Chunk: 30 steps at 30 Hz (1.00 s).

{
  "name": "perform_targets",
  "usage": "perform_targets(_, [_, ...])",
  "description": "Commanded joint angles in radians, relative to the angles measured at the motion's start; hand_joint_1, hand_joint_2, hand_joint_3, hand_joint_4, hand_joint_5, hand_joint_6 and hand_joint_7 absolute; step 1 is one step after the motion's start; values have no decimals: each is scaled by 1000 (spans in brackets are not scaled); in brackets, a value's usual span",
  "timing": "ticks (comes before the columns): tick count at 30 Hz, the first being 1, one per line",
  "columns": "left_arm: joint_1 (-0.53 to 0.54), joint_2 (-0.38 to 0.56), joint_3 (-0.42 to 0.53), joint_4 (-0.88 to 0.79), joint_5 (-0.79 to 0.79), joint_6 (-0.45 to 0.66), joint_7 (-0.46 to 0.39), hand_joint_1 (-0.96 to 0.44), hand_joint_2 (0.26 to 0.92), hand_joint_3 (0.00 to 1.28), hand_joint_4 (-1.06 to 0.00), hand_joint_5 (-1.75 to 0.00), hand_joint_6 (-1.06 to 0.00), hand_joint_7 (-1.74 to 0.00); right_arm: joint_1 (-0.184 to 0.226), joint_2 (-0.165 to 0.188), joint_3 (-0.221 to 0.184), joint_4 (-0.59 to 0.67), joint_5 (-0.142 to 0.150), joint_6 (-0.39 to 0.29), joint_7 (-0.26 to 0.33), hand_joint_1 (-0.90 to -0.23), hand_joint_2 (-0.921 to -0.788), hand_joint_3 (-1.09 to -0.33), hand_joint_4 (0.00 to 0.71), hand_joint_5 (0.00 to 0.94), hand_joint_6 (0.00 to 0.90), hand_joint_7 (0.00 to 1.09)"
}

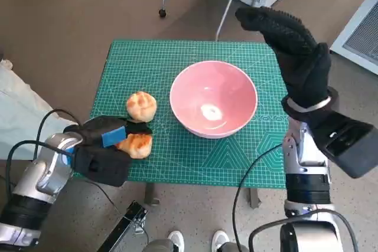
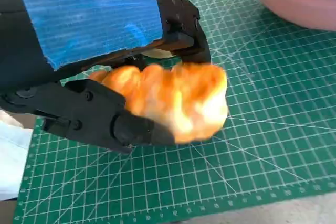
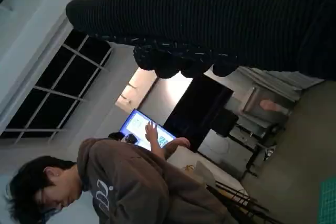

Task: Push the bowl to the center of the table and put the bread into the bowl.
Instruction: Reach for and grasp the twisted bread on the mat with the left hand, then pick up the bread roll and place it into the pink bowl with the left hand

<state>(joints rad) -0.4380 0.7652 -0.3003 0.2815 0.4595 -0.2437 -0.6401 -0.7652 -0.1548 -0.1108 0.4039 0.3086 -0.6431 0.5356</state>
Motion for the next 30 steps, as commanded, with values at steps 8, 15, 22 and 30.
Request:
perform_targets(8, [-2, 19, 87, -79, -96, 1, -42, -1, 921, 182, -579, -1267, -483, -1330, 23, -2, 6, 8, -3, 11, 8, -701, -921, -721, 277, 40, -1, 826])
perform_targets(15, [-31, 14, 155, -185, -188, 62, -86, 0, 921, 177, -582, -1291, -494, -1292, 27, -6, 6, 0, 2, 16, 11, -699, -921, -721, 275, 43, -1, 826])
perform_targets(22, [-111, -12, 201, -298, -255, 148, -97, 0, 920, 166, -574, -1413, -552, -1123, 28, -10, 3, 4, 9, 18, 20, -704, -921, -717, 273, 47, -1, 826])
perform_targets(30, [-289, -98, 211, -306, -264, 136, -20, -1, 920, 150, -587, -1393, -569, -1111, 29, -10, -1, 7, 14, 19, 28, -705, -921, -710, 272, 52, -1, 826])
